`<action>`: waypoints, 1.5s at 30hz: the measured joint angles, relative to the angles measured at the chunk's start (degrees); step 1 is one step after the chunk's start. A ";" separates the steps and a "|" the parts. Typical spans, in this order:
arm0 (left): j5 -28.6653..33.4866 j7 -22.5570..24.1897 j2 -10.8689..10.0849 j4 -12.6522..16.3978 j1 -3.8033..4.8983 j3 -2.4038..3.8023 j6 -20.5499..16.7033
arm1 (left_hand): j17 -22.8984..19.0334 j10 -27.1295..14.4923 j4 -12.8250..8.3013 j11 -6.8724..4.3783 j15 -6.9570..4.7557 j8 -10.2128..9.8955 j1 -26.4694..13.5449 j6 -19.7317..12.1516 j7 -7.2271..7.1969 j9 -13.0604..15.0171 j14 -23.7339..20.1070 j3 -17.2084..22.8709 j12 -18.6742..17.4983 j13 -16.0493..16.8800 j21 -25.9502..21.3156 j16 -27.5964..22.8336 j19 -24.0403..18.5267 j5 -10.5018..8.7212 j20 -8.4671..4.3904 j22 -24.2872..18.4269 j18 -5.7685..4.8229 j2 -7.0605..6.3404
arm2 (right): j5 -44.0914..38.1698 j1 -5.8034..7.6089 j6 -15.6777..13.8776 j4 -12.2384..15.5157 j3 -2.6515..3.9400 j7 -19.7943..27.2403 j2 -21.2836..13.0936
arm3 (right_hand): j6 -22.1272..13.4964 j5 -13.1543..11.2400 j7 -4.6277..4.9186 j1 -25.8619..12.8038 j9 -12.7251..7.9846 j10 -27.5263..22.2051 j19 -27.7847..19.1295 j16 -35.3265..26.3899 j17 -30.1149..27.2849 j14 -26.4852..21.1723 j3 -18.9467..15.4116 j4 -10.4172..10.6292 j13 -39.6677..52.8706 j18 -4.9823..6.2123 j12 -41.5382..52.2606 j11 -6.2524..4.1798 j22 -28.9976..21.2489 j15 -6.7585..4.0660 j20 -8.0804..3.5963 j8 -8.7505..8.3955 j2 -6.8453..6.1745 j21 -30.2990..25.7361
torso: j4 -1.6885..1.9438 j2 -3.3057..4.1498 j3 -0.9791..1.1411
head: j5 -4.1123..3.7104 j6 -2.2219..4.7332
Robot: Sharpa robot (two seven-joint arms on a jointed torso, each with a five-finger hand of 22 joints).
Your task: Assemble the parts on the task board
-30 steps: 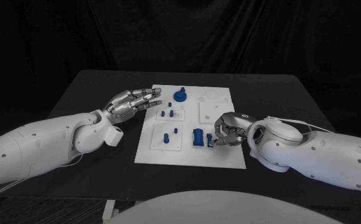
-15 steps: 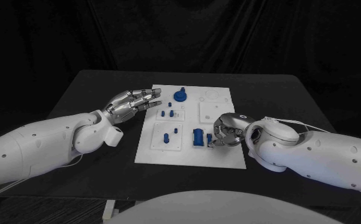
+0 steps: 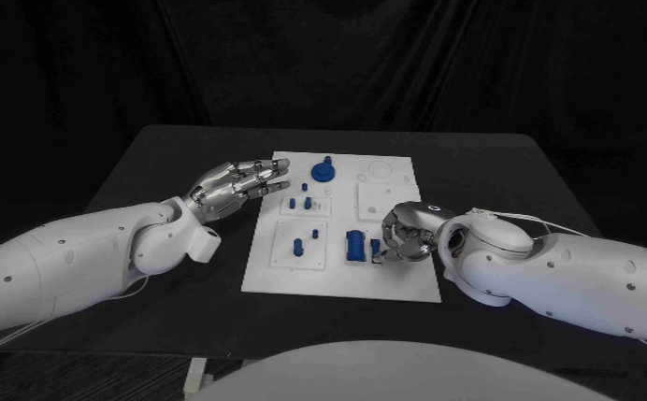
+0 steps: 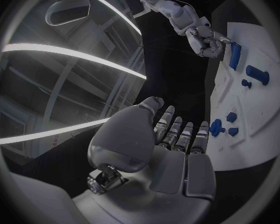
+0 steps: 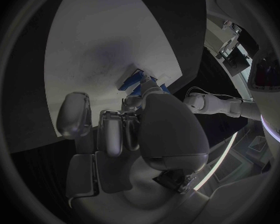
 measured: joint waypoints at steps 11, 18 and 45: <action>0.00 -0.07 0.11 -0.05 -0.04 0.00 0.14 | 0.00 0.00 0.00 0.00 0.00 0.00 0.00 0.00 0.00 0.00 0.00 0.00 0.00 0.00 0.00 0.00 0.71 0.00 0.11 0.00 0.00 0.00 | -0.08 -0.41 1.16 -0.93 -0.03 -0.90 0.77 | -0.40 -2.21 0.40 1.36 1.91 0.00 -0.01 0.00 0.00 0.00 -0.70 -0.73 0.00 0.00 0.00 0.00 0.00 0.00 0.00 0.00 1.35 0.00 | -0.02 -0.01 0.01 | 0.20 0.00; 0.00 -0.15 0.10 -0.08 -0.05 0.00 0.22 | 0.00 0.00 0.00 0.00 0.00 0.00 0.00 0.00 0.00 0.00 0.00 0.00 0.00 0.00 0.00 0.00 0.71 0.00 0.11 0.00 0.00 0.00 | -0.11 -0.53 1.75 -1.07 0.13 -1.17 0.91 | -0.42 -2.67 0.41 1.35 2.28 0.00 -0.01 0.00 0.00 0.00 -0.71 -0.72 0.00 0.00 0.00 0.00 0.00 0.00 0.00 0.00 1.34 -0.02 | -0.03 -0.02 0.01 | 0.27 0.00; -0.17 2.64 -1.84 2.56 -0.07 0.01 -3.28 | 0.01 4.71 3.40 1.21 -0.94 0.90 -1.04 4.70 -1.44 0.07 0.94 2.28 5.11 0.49 0.11 2.00 1.52 0.44 -0.72 0.51 0.02 -2.08 | 13.80 7.62 -24.23 6.70 -0.04 19.82 -10.06 | -1.49 9.43 3.92 -16.69 -23.47 -4.83 -12.96 -33.90 -44.60 -7.31 -7.70 3.67 -12.78 5.33 -29.89 2.99 -7.61 4.04 3.36 -27.32 3.43 -40.16 | 0.06 -0.38 0.02 | -0.38 0.00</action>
